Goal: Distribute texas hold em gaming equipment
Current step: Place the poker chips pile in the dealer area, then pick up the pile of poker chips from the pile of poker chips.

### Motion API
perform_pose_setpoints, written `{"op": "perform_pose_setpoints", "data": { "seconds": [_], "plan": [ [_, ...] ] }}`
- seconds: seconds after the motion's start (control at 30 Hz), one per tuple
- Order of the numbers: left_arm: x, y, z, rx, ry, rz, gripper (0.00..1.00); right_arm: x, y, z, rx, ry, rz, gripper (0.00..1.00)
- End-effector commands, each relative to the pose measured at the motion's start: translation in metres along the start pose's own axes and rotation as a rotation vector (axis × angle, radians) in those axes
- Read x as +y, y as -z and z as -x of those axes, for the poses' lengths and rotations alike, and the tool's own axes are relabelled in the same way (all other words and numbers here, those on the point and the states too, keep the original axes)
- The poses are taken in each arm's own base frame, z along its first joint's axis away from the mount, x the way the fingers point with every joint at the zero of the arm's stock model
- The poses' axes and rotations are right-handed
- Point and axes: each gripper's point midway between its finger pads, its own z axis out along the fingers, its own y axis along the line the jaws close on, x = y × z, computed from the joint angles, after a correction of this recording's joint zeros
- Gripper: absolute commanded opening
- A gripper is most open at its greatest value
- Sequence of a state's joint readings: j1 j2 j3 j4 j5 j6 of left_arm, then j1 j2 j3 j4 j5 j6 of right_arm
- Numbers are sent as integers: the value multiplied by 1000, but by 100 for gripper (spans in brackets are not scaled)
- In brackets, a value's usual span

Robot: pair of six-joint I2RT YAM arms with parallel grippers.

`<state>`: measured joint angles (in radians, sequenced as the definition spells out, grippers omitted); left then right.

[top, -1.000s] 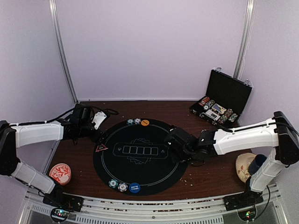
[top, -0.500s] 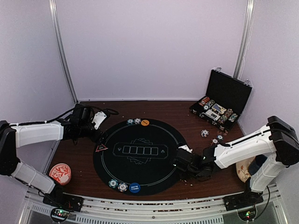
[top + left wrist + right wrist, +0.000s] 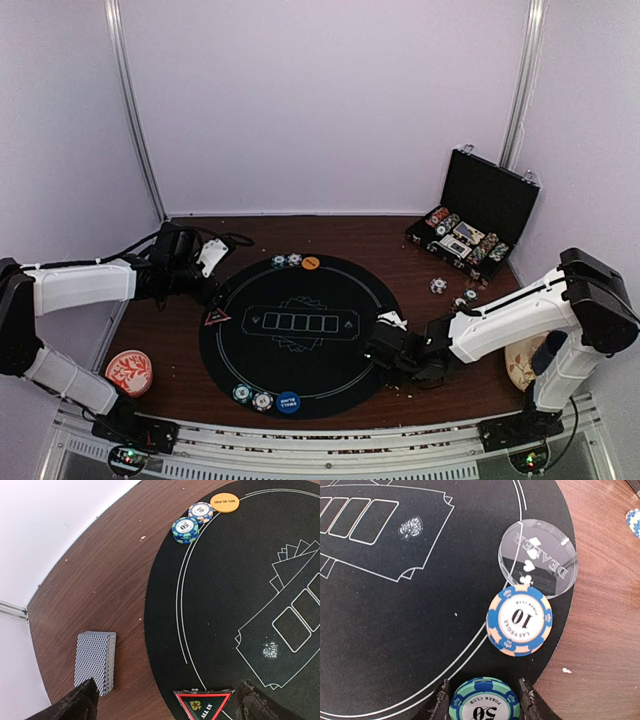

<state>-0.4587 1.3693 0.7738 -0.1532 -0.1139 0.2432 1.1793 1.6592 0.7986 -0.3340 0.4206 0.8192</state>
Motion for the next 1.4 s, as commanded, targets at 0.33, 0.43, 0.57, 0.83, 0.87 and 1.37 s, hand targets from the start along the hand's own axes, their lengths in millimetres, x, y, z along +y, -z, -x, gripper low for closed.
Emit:
{"op": "perform_pose_setpoints", "data": {
  "seconds": [0.33,0.43,0.57,0.83,0.87,1.37],
  "plan": [
    [5,-4,5,-23,16,20,98,-12,-9,15,-45,-25,-58,32],
    [5,-4,5,-23,15,21,98,-10,-10,16,-44,-18,-55,33],
    [5,-5,5,-23,15,21,98,-8,-11,16,-39,-13,-54,41],
    [5,-6,4,-18,15,21,98,-7,1,27,-62,-28,-37,64],
    [5,-6,4,-18,16,21,98,-7,6,30,-70,-33,-29,66],
    [5,-5,5,-19,15,21,98,-58,77,66,-225,-143,-25,100]
  ]
}}
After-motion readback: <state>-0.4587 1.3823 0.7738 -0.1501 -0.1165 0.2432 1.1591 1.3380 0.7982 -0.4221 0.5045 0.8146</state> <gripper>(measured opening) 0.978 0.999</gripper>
